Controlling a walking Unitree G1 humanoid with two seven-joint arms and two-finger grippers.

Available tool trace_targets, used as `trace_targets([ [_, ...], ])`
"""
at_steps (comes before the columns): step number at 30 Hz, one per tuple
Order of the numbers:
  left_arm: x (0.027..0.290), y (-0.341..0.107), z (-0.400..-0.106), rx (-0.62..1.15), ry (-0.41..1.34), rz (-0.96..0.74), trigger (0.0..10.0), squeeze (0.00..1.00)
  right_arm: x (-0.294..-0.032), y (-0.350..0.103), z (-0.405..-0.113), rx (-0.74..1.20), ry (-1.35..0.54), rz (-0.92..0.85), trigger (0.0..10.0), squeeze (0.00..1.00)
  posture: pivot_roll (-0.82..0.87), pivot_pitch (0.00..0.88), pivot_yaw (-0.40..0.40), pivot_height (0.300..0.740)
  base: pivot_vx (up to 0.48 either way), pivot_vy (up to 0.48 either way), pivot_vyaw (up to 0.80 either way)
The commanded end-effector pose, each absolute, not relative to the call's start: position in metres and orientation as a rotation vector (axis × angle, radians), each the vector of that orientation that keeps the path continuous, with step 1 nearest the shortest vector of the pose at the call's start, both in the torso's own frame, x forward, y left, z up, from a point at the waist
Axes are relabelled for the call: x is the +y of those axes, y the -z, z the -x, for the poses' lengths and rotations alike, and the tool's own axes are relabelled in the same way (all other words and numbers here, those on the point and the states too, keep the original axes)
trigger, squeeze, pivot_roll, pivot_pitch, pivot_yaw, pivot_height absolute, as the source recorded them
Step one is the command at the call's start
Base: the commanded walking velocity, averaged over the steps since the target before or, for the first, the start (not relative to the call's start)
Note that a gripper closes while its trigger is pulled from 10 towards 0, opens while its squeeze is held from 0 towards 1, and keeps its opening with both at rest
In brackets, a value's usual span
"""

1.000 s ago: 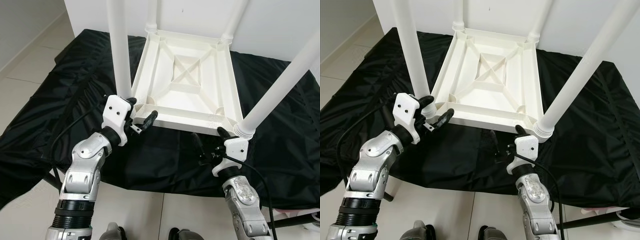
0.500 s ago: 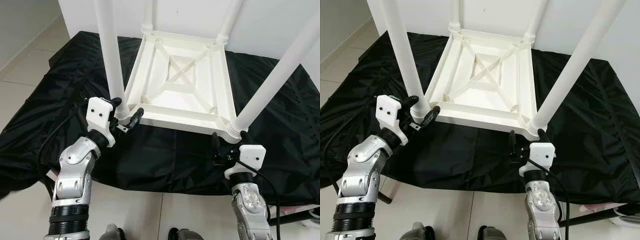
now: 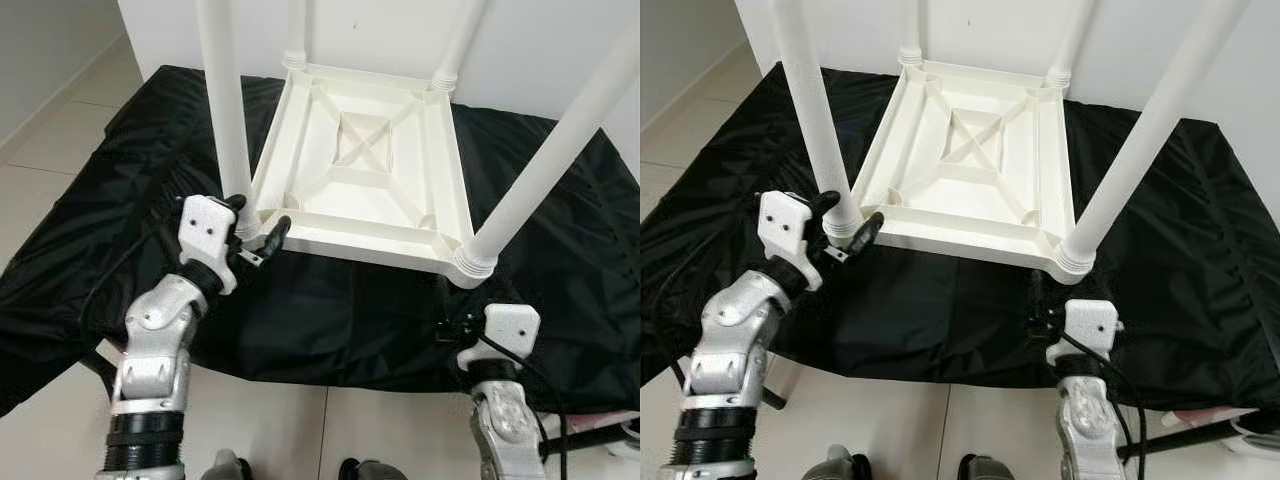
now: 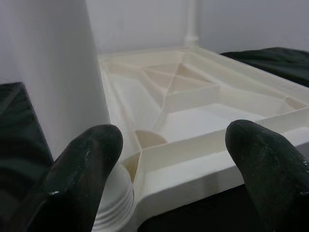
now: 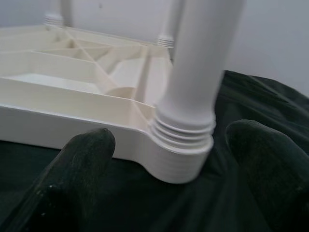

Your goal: Building children table

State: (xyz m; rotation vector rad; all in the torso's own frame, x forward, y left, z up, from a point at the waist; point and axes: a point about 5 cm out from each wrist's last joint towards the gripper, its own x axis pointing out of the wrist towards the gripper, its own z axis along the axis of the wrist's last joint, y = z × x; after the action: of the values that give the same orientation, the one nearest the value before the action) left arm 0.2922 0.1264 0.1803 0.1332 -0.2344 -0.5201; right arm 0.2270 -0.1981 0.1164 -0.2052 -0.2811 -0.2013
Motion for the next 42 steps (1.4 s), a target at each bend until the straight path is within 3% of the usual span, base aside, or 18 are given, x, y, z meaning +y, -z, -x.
trace_targets([
  [1, 0.114, -0.179, -0.286, -0.237, 0.651, -0.157, 10.0, 0.00, -0.211, -0.113, -0.222, -0.269, 0.268, 0.224, 10.0, 0.00, -0.10, 0.102, 0.001, 0.740, 0.000, 0.000, 0.00],
  [11, 0.105, -0.174, -0.278, -0.215, 0.893, -0.248, 10.0, 0.00, -0.223, -0.107, -0.218, -0.238, 0.343, 0.222, 10.0, 0.00, -0.11, 0.102, 0.014, 0.740, 0.000, 0.000, 0.00],
  [29, 0.078, -0.185, -0.309, -0.248, 1.147, -0.460, 10.0, 0.00, -0.233, -0.106, -0.214, -0.244, 0.410, 0.235, 10.0, 0.00, -0.14, 0.098, 0.047, 0.740, 0.000, 0.000, 0.00],
  [42, 0.073, -0.190, -0.326, -0.263, 1.179, -0.470, 10.0, 0.00, -0.224, -0.105, -0.211, -0.255, 0.391, 0.230, 10.0, 0.00, -0.16, 0.072, 0.058, 0.740, 0.000, 0.000, 0.00],
])
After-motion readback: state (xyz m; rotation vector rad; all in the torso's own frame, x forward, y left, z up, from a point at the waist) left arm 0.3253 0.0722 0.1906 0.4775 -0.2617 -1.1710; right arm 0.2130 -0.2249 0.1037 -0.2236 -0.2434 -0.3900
